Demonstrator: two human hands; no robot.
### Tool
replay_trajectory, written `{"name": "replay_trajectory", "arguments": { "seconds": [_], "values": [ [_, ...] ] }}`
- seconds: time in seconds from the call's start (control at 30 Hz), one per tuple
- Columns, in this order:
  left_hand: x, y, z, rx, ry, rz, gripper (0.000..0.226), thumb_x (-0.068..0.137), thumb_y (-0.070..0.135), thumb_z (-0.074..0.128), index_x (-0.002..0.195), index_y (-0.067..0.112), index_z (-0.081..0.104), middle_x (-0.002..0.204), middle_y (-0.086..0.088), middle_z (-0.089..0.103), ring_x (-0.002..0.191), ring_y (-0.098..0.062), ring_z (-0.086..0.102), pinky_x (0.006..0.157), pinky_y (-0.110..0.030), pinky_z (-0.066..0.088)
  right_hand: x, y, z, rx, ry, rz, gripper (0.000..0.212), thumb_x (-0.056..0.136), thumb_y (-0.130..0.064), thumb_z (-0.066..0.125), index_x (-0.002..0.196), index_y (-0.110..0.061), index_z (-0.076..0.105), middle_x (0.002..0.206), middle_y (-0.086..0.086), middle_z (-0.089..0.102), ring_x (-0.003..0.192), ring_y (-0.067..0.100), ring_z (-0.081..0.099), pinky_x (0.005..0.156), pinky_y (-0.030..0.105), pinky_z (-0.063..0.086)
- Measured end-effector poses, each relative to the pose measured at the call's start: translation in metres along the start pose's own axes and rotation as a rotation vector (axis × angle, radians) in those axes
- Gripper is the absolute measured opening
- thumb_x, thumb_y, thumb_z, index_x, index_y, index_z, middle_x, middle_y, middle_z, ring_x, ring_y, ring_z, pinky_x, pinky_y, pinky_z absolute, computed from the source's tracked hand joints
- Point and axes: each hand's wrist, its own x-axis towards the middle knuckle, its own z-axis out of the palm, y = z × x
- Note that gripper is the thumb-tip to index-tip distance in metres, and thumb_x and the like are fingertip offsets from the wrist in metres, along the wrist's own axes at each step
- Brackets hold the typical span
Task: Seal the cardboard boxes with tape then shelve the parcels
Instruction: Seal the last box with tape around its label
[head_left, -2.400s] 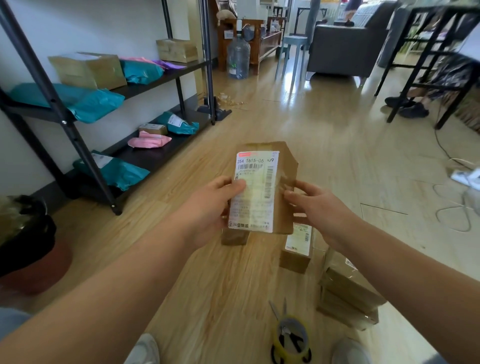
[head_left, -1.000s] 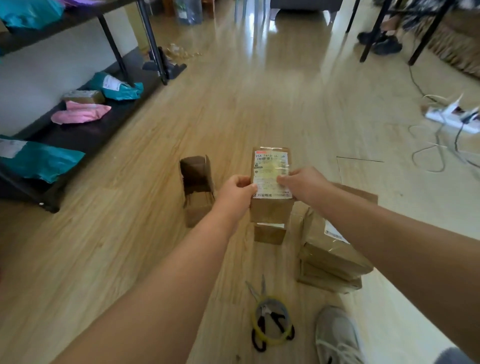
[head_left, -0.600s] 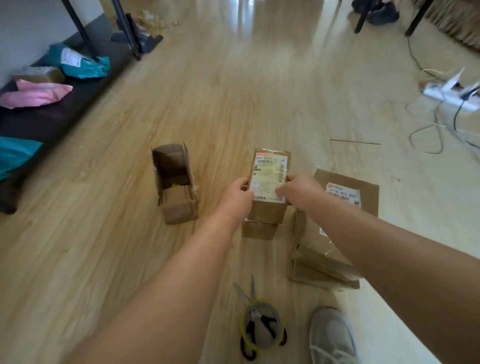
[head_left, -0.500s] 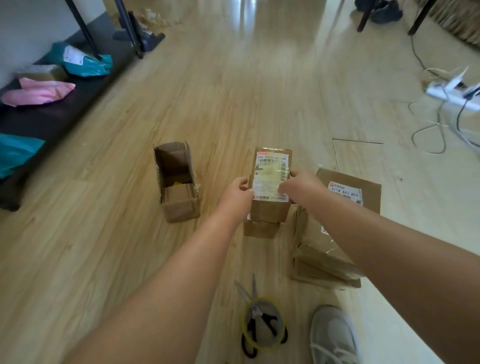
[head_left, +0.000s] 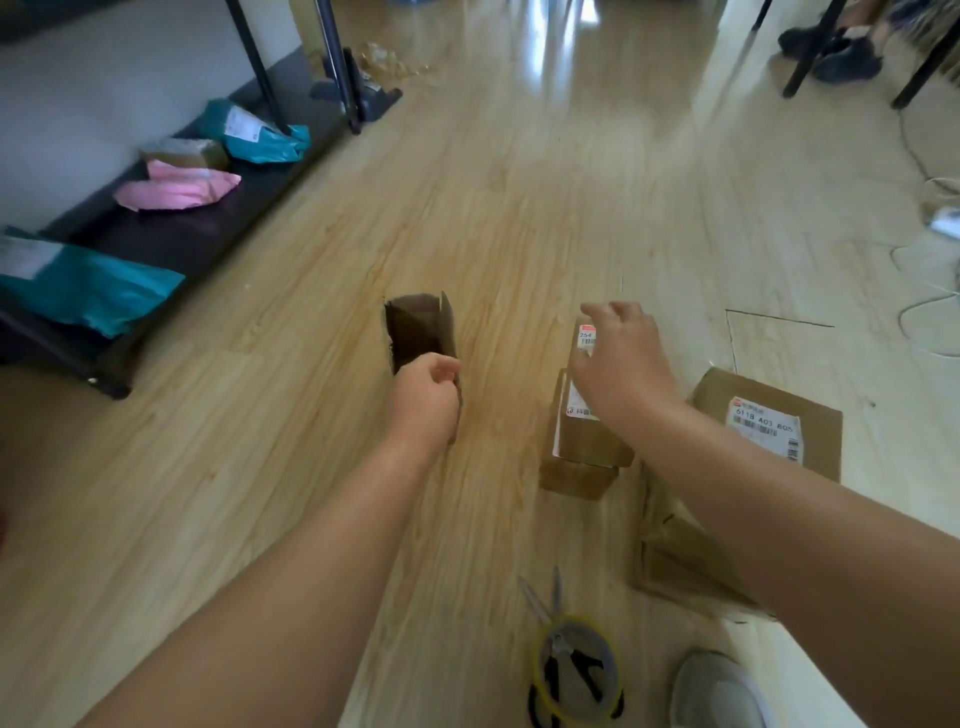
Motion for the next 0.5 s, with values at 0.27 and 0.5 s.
{"name": "replay_trajectory", "arguments": {
  "seconds": [0.27, 0.5],
  "values": [
    [0.059, -0.037, -0.030, 0.299, 0.117, -0.161, 0.050, 0.096, 0.035, 0.061, 0.139, 0.013, 0.050, 0.140, -0.008, 0.052, 0.122, -0.028, 0.053, 0.085, -0.034, 0.041, 0.025, -0.048, 0.062, 0.164, -0.292, -0.030, 0.047, 0.104, -0.029, 0.051, 0.150, -0.025, 0.042, 0.147, 0.002, 0.048, 0.125, 0.024, 0.054, 0.089, 0.032, 0.047],
    [0.077, -0.067, -0.019, 0.338, 0.026, -0.227, 0.027, 0.101, 0.024, 0.046, 0.109, 0.005, 0.064, 0.102, -0.017, 0.064, 0.081, -0.028, 0.050, 0.061, -0.032, 0.033, 0.042, -0.053, 0.106, 0.208, -0.506, 0.183, 0.056, 0.106, -0.036, 0.046, 0.152, -0.007, 0.035, 0.146, 0.014, 0.050, 0.129, 0.029, 0.051, 0.093, 0.032, 0.043]
  ]
}}
